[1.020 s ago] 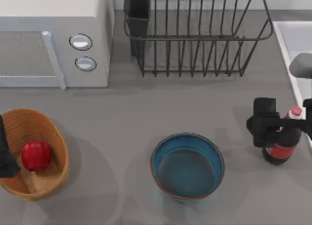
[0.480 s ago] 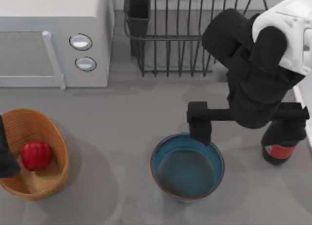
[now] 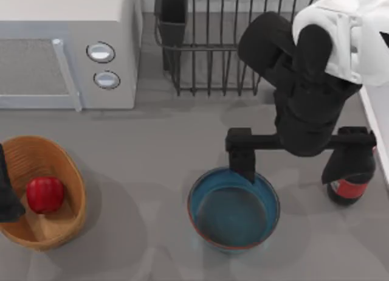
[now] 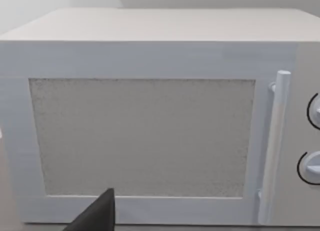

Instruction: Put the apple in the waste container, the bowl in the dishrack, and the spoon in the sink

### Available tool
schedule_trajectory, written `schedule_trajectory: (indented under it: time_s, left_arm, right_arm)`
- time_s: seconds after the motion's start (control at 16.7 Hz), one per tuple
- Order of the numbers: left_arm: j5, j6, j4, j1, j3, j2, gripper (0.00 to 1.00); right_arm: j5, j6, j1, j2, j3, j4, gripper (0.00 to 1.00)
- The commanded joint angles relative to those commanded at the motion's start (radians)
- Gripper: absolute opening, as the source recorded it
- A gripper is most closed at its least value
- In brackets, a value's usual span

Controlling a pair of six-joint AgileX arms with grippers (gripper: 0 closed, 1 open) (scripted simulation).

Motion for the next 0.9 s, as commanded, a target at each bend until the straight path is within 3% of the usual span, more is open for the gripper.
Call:
schedule_trajectory:
  time_s: [0.9]
  left_arm:
    - [0.000, 0.000, 0.000, 0.000, 0.000, 0.000, 1.00]
  right_arm:
    - [0.000, 0.005, 0.003, 0.115, -0.264, 0.377, 1.00]
